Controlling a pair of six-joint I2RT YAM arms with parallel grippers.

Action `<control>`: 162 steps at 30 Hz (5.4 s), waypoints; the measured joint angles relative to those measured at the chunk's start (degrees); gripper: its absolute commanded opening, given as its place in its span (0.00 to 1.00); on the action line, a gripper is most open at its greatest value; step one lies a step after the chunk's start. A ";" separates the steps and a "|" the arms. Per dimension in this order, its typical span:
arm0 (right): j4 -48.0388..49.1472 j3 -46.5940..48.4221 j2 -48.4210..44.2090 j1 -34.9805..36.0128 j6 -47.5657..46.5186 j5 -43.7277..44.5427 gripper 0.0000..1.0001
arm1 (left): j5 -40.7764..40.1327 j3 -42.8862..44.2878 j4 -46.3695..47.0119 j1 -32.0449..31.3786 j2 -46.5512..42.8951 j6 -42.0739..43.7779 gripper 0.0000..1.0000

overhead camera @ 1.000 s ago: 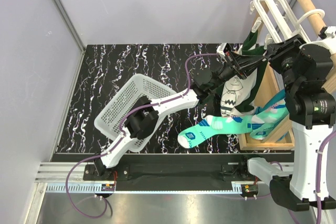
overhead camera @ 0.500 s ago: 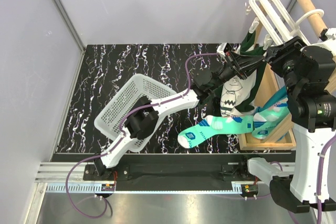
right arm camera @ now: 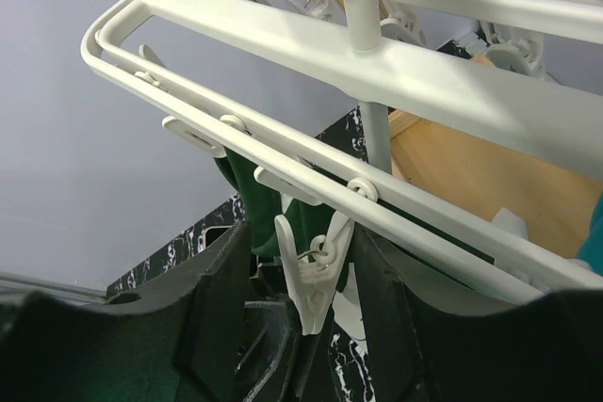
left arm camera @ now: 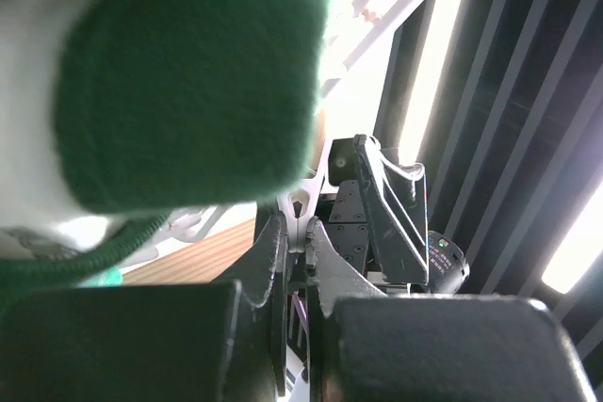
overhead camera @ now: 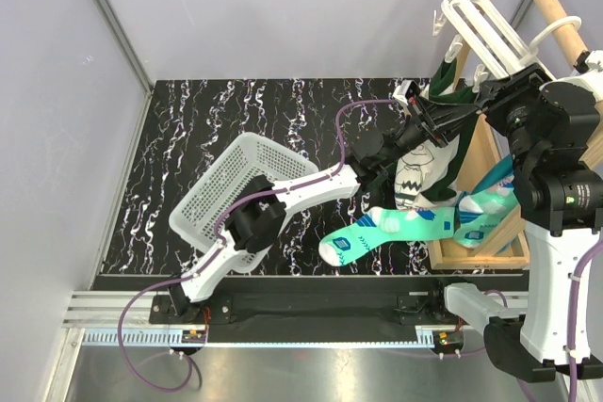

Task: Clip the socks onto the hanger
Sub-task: Open the clamp at the hanger, then pick up the sock at the center of the board, then clamp the sock onto the hanger.

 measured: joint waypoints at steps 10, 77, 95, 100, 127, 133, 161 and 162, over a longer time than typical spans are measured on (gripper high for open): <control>1.49 -0.96 -0.26 0.02 0.00 0.44 0.42 | -0.90 0.00 0.28 -0.13 0.00 -0.02 0.00; 1.22 -2.03 1.16 -0.92 -3.69 5.77 0.00 | -7.34 -32.74 -44.35 -10.93 -12.17 124.02 0.64; 1.25 -2.19 1.09 -1.01 -3.76 5.75 0.00 | -14.40 -25.03 -42.66 -12.07 -3.76 128.13 0.03; 1.38 -2.34 1.03 -1.01 -3.85 5.75 0.00 | -13.79 -30.10 -41.05 -11.87 -6.12 127.16 0.00; 1.25 -2.23 0.87 -1.25 -3.80 4.24 0.00 | 6.21 -31.89 -39.06 0.74 -34.07 83.45 0.00; 1.36 -2.27 0.68 -1.29 -3.78 3.45 0.00 | 9.62 -23.15 -39.06 0.98 -29.44 75.58 0.00; 4.63 -5.46 -1.38 -1.29 -5.66 1.49 0.00 | 9.35 -7.72 -47.93 2.05 -20.22 64.74 0.00; 4.63 -5.46 -1.38 -1.29 -5.66 1.49 0.00 | 9.31 -7.87 -48.06 2.10 -20.17 64.72 0.00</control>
